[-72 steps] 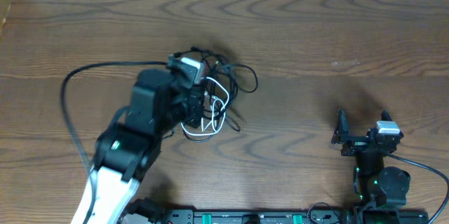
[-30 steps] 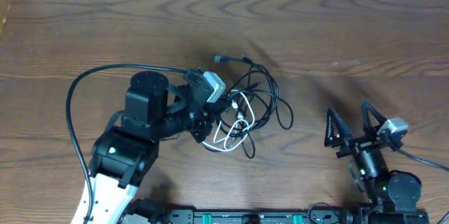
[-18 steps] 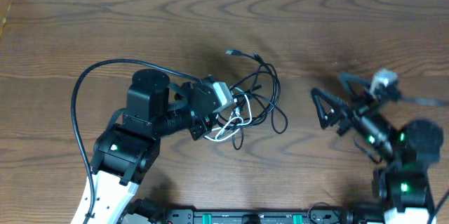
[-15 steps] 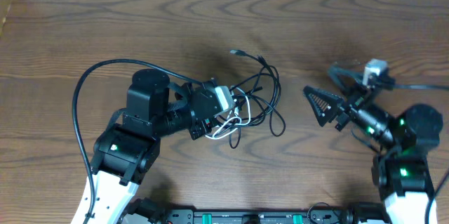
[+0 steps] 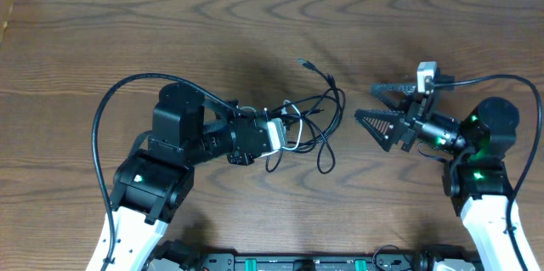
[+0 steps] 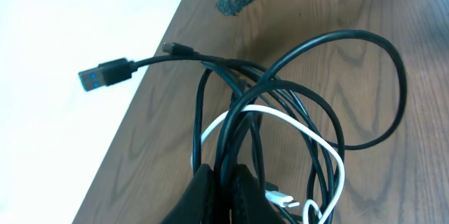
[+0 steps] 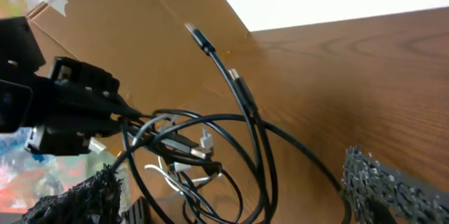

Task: Untangle cables

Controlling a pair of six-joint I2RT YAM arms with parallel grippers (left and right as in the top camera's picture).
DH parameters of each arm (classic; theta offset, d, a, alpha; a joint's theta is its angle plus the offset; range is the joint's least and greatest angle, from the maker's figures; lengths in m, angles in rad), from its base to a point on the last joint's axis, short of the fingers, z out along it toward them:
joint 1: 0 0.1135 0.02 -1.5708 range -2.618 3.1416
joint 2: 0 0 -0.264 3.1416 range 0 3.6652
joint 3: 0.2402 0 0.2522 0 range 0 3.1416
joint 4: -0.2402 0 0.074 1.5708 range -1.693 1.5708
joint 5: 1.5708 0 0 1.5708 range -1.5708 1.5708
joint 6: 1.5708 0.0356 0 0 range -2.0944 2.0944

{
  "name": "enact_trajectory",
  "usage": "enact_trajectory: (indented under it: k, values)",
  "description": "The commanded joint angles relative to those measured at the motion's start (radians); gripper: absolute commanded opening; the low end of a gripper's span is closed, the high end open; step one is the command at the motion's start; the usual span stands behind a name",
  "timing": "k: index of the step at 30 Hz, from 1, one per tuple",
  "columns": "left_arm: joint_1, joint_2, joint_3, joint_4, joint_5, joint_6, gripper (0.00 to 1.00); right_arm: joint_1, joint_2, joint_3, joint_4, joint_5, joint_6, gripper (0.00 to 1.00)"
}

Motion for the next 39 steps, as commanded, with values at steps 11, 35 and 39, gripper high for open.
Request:
enact_trajectory:
  k: [11,35,39]
  values:
    - [-0.002,-0.009,0.020,0.064,0.134,0.016,0.07,0.016,0.111,0.018,0.002,-0.055,-0.104,0.92]
    - [-0.002,0.040,0.019,0.043,0.237,0.016,0.08,0.109,0.121,0.018,0.177,-0.038,-0.022,0.84]
    - [-0.002,0.040,0.020,0.043,0.237,0.016,0.07,0.109,0.121,0.018,0.177,-0.031,-0.022,0.61]
